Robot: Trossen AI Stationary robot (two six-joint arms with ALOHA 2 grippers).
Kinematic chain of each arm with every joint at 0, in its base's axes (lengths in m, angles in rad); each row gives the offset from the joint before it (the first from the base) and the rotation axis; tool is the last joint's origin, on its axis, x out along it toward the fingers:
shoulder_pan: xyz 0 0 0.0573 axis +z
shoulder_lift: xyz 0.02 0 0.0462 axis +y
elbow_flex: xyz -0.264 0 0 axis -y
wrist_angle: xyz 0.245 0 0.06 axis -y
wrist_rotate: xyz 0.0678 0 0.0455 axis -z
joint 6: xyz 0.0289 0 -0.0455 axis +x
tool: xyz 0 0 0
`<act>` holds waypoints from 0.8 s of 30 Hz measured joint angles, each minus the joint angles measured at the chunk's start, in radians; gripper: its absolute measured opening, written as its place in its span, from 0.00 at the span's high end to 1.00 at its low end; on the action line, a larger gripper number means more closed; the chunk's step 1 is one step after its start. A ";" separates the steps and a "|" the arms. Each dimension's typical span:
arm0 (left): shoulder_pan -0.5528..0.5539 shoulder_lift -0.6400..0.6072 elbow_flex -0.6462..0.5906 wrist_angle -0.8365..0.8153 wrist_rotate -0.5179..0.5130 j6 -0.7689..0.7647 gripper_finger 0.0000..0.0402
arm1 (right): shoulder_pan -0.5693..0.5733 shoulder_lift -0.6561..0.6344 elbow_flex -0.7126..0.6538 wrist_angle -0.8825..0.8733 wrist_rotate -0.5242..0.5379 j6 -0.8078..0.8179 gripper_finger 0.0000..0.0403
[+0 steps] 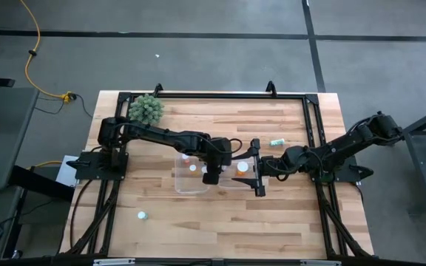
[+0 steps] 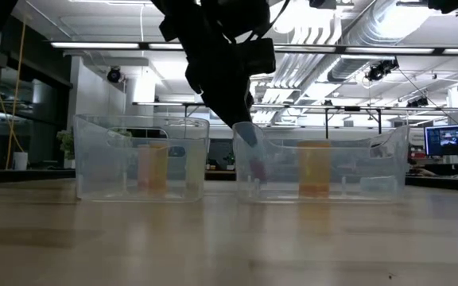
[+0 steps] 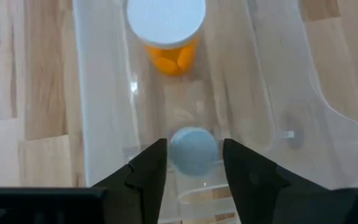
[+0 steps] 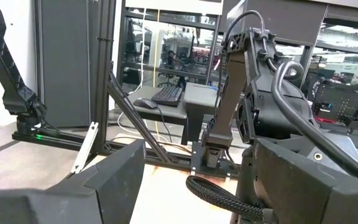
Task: Pick and place medicine bottles into bin by pill shape (circle, oval)
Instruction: Put the blue capsule bottle into the right transparent bin, then put the top green tablet bottle into the left transparent bin
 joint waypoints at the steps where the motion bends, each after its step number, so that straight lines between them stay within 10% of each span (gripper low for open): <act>1: 0.000 0.000 0.000 0.000 -0.008 -0.007 0.62 | 0.000 0.000 0.000 0.000 0.000 0.000 0.28; 24: 0.007 -0.161 0.071 -0.157 -0.174 -0.096 0.50 | 0.000 0.001 0.000 -0.002 -0.003 0.000 0.28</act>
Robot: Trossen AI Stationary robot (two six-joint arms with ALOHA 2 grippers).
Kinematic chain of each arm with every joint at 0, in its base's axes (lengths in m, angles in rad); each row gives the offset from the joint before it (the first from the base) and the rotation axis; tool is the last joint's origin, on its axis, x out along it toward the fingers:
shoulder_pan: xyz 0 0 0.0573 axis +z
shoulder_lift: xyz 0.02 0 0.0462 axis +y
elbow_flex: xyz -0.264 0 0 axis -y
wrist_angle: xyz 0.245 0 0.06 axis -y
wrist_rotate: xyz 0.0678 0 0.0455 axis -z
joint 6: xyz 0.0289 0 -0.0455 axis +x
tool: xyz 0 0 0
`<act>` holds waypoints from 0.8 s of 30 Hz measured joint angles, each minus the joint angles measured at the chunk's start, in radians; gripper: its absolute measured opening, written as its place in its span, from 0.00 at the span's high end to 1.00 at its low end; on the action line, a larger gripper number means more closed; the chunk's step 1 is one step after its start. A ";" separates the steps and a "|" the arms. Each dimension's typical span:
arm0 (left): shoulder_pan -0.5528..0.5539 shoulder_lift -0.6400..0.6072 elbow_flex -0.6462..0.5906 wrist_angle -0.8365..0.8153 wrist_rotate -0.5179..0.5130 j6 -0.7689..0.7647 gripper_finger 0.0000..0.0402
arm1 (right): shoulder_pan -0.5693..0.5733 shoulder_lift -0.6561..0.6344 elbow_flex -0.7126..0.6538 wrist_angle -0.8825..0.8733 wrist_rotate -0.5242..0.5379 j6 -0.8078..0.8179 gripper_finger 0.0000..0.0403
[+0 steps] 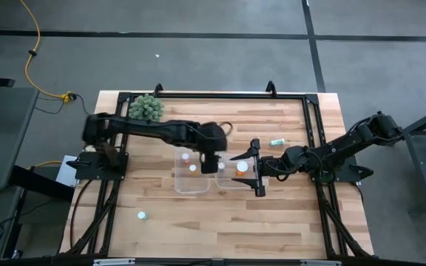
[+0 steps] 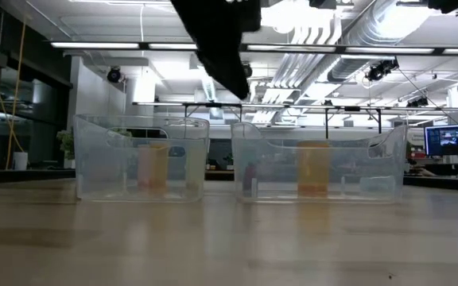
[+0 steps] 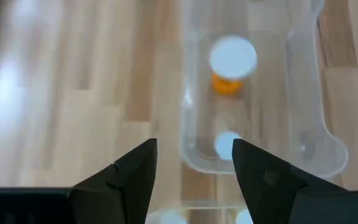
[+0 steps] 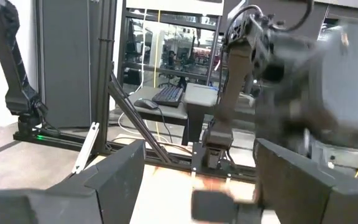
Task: Pick and place medicine bottles into bin by pill shape (circle, oval)
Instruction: Put the top green tablet bottle into the left transparent bin
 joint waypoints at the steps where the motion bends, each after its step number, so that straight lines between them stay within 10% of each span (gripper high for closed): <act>1: 0.000 -0.031 -0.020 0.023 -0.018 -0.014 0.50 | 0.000 0.000 0.000 -0.006 0.000 0.000 0.28; 15: -0.137 -0.696 -0.914 0.949 -0.083 -0.177 0.50 | 0.000 0.000 0.000 0.004 -0.004 -0.015 0.28; 24: -0.315 -0.898 -1.304 1.491 -0.218 -0.149 0.50 | 0.000 0.000 0.000 0.002 -0.003 0.001 0.28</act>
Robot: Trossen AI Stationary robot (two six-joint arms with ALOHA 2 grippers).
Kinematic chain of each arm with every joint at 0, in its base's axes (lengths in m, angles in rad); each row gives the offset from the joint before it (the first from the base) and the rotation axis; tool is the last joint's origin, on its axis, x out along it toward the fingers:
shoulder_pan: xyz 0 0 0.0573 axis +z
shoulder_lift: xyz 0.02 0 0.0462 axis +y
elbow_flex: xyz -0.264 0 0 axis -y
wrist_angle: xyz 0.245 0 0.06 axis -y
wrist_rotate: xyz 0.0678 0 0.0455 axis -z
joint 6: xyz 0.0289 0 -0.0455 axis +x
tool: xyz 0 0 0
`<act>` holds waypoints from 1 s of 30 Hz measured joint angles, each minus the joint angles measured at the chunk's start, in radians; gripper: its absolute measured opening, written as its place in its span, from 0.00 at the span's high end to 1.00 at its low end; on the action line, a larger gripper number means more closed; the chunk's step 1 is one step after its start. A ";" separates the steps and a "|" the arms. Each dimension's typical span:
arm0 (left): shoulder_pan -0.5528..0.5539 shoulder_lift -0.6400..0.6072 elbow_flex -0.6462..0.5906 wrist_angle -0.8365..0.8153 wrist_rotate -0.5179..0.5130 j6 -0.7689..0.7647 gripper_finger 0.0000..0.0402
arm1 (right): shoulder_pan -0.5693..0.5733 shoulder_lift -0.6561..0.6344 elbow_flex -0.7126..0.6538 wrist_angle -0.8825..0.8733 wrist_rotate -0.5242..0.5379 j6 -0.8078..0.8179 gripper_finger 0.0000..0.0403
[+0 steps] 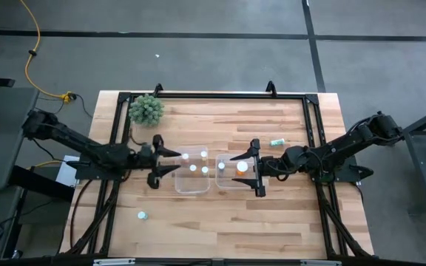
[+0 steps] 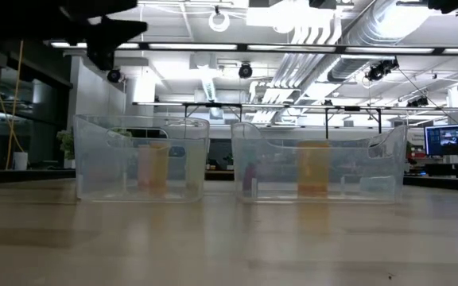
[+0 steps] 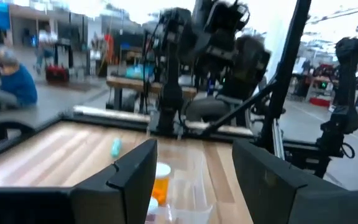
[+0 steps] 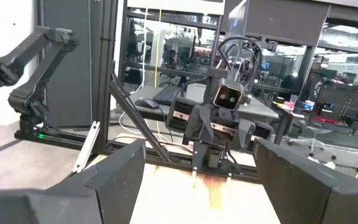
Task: Pick and place medicine bottles into bin by pill shape (circle, oval)
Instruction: Put the top green tablet bottle into the left transparent bin
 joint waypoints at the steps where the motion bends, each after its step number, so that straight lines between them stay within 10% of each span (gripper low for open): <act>1: -0.009 -0.016 -0.008 0.009 -0.011 0.015 0.50 | 0.000 0.000 0.000 -0.002 0.000 0.007 0.28; 30: -0.048 -0.089 -0.008 -0.002 -0.023 0.063 0.50 | 0.000 0.000 0.000 -0.046 0.000 0.008 0.28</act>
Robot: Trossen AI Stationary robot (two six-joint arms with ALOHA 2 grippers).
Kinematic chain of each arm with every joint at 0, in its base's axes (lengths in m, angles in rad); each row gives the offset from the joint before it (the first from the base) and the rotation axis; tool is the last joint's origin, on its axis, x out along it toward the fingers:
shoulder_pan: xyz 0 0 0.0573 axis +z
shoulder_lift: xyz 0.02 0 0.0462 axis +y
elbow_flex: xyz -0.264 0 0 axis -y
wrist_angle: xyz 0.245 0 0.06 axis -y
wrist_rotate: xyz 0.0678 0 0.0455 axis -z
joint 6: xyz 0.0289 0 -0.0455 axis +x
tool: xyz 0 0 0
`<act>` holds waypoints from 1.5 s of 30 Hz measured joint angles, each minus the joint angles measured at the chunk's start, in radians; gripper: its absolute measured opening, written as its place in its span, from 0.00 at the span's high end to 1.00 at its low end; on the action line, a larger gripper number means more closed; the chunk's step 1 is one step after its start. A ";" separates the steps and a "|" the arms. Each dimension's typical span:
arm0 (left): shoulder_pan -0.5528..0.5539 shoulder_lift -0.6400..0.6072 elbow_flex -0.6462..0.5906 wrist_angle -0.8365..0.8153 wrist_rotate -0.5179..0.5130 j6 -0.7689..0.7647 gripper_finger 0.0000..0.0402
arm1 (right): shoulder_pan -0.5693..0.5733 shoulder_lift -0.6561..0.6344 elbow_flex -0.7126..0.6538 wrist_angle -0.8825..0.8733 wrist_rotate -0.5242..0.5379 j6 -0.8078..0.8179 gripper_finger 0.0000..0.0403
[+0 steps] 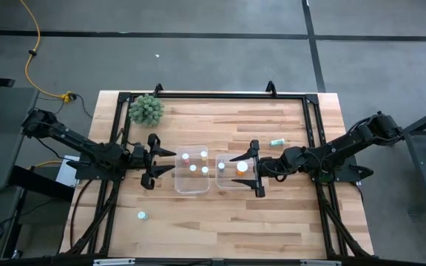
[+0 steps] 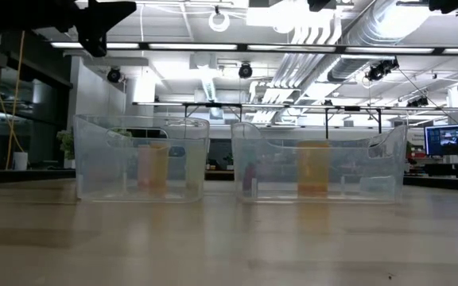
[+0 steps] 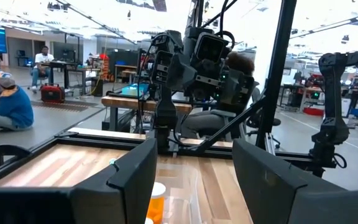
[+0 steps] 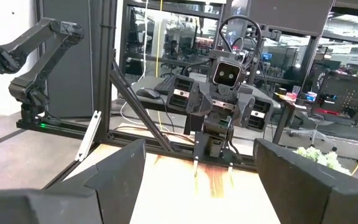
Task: Pick and place medicine bottles into bin by pill shape (circle, oval)
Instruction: Put the top green tablet bottle into the left transparent bin
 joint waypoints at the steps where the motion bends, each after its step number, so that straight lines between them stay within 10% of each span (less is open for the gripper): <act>1: 0.000 0.000 0.000 0.000 0.000 0.000 0.50 | 0.000 0.000 0.000 0.000 0.000 0.000 0.28; 8: 0.000 0.000 0.000 0.000 0.000 0.000 0.50 | 0.000 0.000 0.000 0.000 0.066 0.011 0.28; 14: 0.000 0.000 0.000 -0.001 0.000 -0.003 0.50 | -0.018 -0.001 0.000 -0.106 0.719 0.205 0.28; 19: 0.000 0.001 0.000 -0.015 0.000 -0.008 0.50 | -0.065 -0.001 0.000 -0.308 0.913 0.395 0.28; 23: 0.000 0.001 0.000 -0.021 0.000 -0.008 0.50 | -0.122 -0.020 0.005 -0.464 0.898 0.607 0.28; 33: 0.000 0.001 0.000 -0.022 0.000 -0.016 0.50 | -0.364 -0.040 0.242 -1.529 0.566 1.138 0.28; 40: 0.001 0.001 0.001 -0.024 -0.003 -0.009 0.50 | -0.571 -0.041 0.269 -1.794 0.231 1.007 0.28; 45: 0.001 0.001 0.001 -0.030 -0.003 -0.016 0.50 | -0.661 -0.032 0.224 -1.791 0.073 0.583 0.28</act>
